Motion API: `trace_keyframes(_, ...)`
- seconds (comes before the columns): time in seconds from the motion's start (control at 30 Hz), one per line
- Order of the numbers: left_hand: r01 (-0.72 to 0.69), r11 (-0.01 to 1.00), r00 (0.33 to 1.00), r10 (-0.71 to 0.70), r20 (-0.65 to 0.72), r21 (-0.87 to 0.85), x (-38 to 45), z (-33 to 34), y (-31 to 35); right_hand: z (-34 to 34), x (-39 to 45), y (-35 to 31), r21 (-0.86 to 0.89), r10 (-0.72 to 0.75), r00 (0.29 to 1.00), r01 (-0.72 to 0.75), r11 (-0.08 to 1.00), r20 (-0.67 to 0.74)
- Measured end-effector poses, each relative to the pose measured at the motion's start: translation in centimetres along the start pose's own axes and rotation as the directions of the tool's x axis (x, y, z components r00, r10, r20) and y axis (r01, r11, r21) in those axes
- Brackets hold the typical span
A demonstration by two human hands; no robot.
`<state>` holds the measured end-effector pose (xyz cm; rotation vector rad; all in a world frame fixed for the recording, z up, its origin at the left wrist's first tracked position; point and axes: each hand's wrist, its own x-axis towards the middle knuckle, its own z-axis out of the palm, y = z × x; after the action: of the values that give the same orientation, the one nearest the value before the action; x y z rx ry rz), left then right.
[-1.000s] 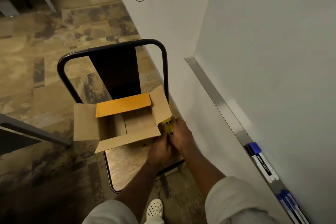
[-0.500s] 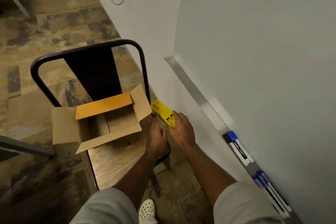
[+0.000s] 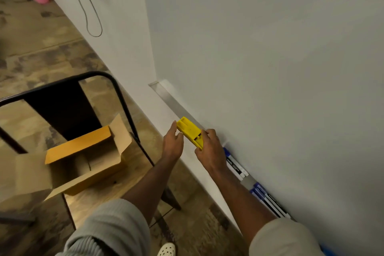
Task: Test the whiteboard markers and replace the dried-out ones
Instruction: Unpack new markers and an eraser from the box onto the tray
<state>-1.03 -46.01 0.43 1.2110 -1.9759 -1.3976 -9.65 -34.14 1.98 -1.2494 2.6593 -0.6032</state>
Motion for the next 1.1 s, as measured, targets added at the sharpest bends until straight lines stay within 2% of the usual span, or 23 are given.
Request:
trace_keyframes(0.17,-0.021,0.999,0.993,0.016,0.119,0.039,3.4,2.2,0.3,0.0,2.0,1.5,-0.059,0.096,0.995,-0.098,0.993,-0.038)
trace_keyframes(0.27,-0.039,0.997,0.984,0.028,0.176,0.06,5.5,2.9,-0.1,0.7,3.0,1.9,-0.102,0.093,0.995,-0.097,0.99,-0.041)
trace_keyframes(0.47,-0.051,0.994,0.982,0.031,0.188,0.1,8.3,3.1,-2.1,3.5,4.8,1.9,-0.279,0.052,0.997,-0.067,0.958,-0.06)
trace_keyframes(0.57,-0.099,0.985,0.977,0.069,0.2,0.142,8.9,3.0,-3.3,4.6,5.3,1.7,-0.308,0.066,0.997,-0.079,0.948,-0.05)
trace_keyframes(0.83,-0.219,0.933,0.953,0.142,0.268,0.284,9.9,2.5,-4.9,5.4,5.6,1.1,-0.427,0.112,0.992,-0.076,0.901,0.061)
trace_keyframes(1.1,-0.305,0.845,0.93,0.164,0.33,0.439,10.0,2.6,-5.6,5.7,5.3,1.5,-0.427,0.117,0.985,-0.052,0.903,0.128)
